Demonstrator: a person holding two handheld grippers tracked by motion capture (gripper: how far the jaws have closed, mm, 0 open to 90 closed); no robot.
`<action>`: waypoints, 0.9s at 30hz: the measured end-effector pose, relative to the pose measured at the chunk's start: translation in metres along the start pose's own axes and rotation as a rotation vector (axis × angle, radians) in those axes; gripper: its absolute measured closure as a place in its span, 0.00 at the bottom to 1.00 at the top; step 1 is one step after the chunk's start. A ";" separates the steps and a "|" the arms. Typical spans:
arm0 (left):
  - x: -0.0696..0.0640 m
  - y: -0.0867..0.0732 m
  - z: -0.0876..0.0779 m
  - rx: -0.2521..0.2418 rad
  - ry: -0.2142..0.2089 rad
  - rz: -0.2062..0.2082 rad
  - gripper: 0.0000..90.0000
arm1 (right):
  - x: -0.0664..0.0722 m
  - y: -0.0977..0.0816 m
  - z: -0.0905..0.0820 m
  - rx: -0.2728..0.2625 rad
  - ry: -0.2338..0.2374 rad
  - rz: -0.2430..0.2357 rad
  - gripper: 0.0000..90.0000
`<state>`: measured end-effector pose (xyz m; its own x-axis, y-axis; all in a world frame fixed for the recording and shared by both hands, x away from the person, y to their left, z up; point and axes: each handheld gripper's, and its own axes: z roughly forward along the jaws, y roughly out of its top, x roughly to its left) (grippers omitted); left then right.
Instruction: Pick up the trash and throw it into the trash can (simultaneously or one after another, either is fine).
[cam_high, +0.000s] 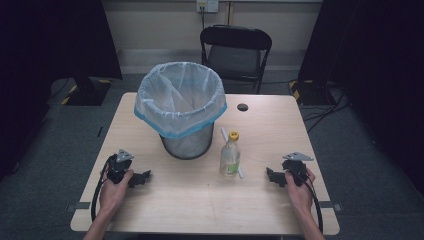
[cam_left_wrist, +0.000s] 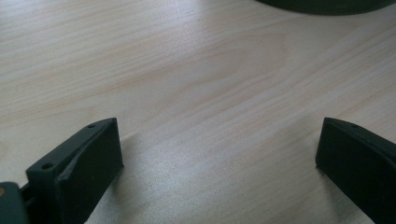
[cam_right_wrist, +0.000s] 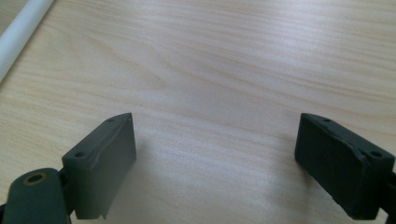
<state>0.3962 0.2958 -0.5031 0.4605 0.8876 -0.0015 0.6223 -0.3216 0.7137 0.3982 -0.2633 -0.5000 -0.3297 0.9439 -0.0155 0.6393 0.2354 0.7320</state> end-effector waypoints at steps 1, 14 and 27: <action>0.000 0.000 0.000 0.000 0.000 0.000 0.00 | 0.000 0.000 0.000 0.000 0.000 0.000 0.13; 0.000 0.000 0.000 -0.004 0.006 0.001 0.00 | -0.001 0.000 -0.001 0.010 0.010 -0.009 0.15; 0.000 0.000 0.000 -0.001 -0.004 0.006 0.00 | 0.003 0.012 -0.017 -0.041 0.056 -0.035 0.21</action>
<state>0.3966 0.2960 -0.5031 0.4664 0.8846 0.0002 0.6188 -0.3264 0.7145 0.3931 -0.2620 -0.4800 -0.3901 0.9208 -0.0042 0.5980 0.2569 0.7592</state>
